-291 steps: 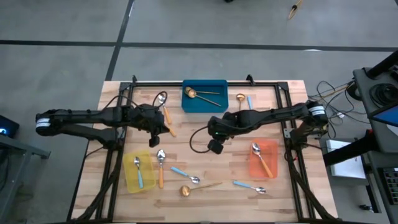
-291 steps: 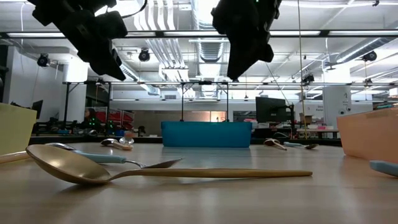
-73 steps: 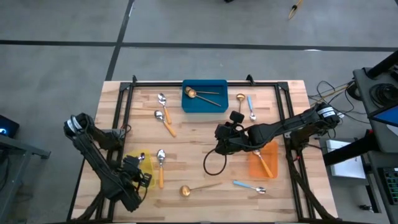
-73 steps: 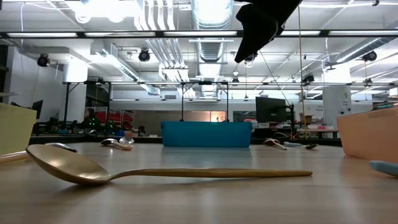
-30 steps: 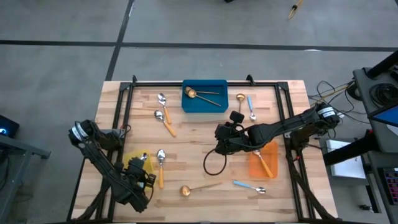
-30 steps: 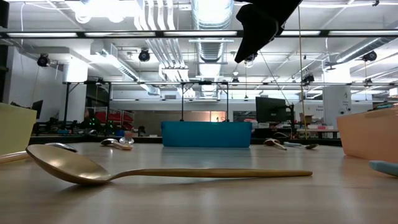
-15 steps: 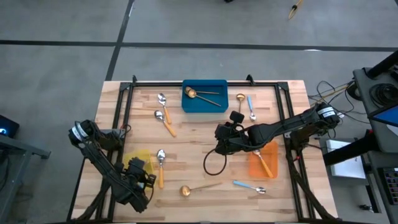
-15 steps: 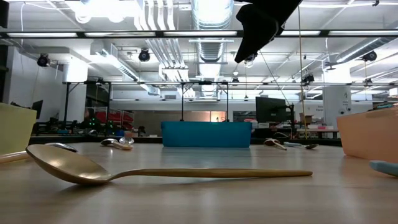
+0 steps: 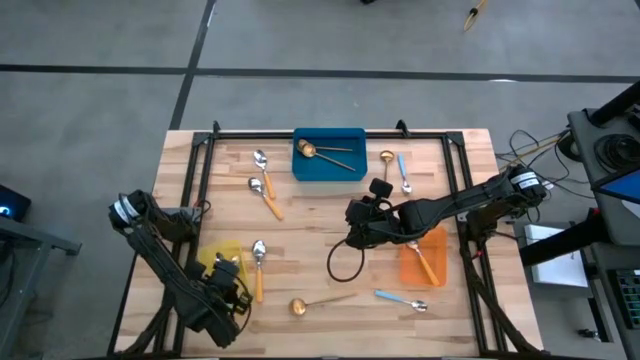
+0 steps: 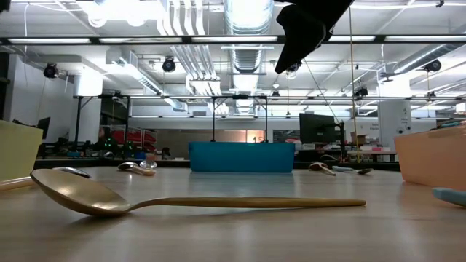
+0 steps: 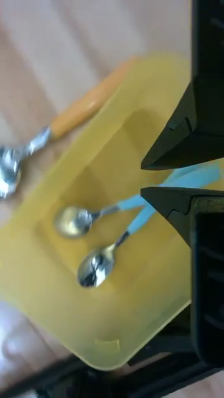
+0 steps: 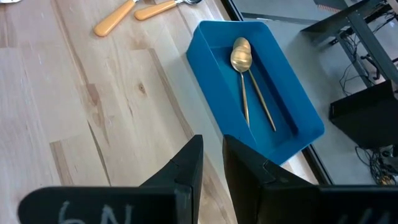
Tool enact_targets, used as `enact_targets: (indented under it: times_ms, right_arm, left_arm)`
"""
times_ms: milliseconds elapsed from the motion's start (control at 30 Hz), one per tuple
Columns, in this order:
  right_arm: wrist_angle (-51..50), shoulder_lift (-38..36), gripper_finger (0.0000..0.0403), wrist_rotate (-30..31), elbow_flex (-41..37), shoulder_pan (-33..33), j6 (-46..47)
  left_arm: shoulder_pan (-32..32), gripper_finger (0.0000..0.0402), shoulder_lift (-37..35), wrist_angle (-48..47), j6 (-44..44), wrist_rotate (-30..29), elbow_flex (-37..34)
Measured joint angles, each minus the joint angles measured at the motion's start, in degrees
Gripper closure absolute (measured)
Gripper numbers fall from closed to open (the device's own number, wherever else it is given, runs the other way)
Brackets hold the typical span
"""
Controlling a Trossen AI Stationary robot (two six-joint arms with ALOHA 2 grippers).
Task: Sort silverware by color (type)
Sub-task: Put the blue spoon into the yellow bin
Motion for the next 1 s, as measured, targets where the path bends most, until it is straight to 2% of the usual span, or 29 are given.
enact_targets:
  times_ms: [200,400,567,867,1000]
  right_arm:
    - [0.00,0.00,0.0349,0.02,0.00,0.01,0.04]
    - [0.04,0.01,0.0349,0.00,-0.02,0.01,0.05]
    - [0.07,0.02,0.0349,-0.01,-0.63,-0.01,0.07]
    - [0.26,0.02,0.0349,0.02,-0.74,-0.01,0.07]
    - [0.29,0.02,0.0349,0.02,-0.74,-0.01,0.07]
  left_arm:
    - [0.00,0.0365,-3.16,0.08,5.57,1.69,3.82]
    - [0.15,0.0366,-7.65,0.50,5.55,1.69,2.15]
    - [0.33,0.0366,-10.99,3.14,5.75,1.56,-2.96]
    - [0.67,0.0366,-16.80,18.67,5.97,1.80,-15.87]
    - [1.34,0.0366,-17.88,21.62,5.24,1.80,-19.84]
